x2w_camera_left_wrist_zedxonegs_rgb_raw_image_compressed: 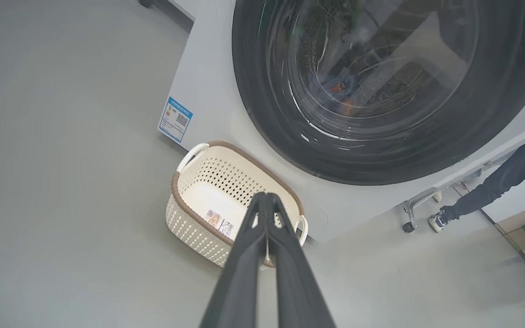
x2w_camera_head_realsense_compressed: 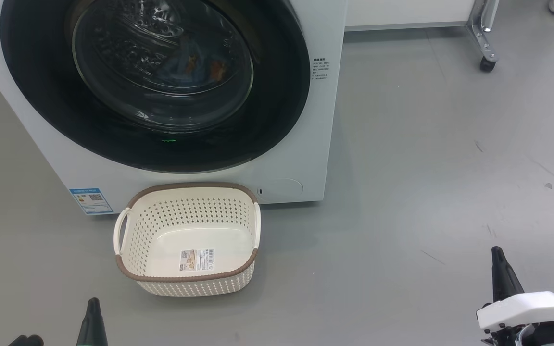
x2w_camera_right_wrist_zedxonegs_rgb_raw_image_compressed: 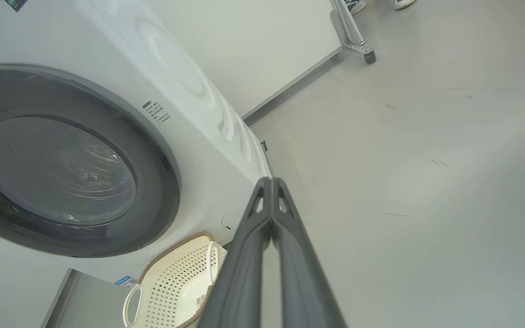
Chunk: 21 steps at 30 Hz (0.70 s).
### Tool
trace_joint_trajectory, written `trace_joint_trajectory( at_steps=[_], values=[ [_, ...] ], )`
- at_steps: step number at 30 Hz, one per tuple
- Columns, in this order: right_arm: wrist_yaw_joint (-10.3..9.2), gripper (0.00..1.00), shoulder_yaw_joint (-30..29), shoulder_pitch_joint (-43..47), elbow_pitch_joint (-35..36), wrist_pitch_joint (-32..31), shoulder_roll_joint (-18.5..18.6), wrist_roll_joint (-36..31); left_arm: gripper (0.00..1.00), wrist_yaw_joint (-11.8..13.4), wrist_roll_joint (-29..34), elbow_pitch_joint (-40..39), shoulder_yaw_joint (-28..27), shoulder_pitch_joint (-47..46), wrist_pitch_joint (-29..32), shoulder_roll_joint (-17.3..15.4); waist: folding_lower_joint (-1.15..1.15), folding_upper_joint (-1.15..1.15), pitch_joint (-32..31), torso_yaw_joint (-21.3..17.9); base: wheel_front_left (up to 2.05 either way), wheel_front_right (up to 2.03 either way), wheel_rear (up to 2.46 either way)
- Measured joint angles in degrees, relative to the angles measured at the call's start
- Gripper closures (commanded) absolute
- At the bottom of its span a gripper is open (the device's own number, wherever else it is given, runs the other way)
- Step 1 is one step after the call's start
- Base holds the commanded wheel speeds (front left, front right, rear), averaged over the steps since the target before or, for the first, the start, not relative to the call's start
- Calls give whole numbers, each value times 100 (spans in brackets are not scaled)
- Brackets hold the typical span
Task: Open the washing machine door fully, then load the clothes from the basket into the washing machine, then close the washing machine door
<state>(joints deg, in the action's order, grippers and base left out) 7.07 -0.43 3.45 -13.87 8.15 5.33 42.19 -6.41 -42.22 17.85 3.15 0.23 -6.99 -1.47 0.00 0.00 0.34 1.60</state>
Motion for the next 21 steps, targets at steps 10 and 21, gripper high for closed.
trace_joint_trajectory(
  at_steps=[10, 21],
  values=[
    [0, 100, -91, -81, -22, -214, -13, 780, 100, -1, -751, -34, -127, -58, 229, -1, 0, 0, -3, -24, 0, 0, 0],
    [0, 100, -179, -193, -60, -442, -45, 1636, 100, -1, -1604, -65, -266, -123, 450, -2, 0, 0, -6, -51, 0, 0, 0]
  ],
)
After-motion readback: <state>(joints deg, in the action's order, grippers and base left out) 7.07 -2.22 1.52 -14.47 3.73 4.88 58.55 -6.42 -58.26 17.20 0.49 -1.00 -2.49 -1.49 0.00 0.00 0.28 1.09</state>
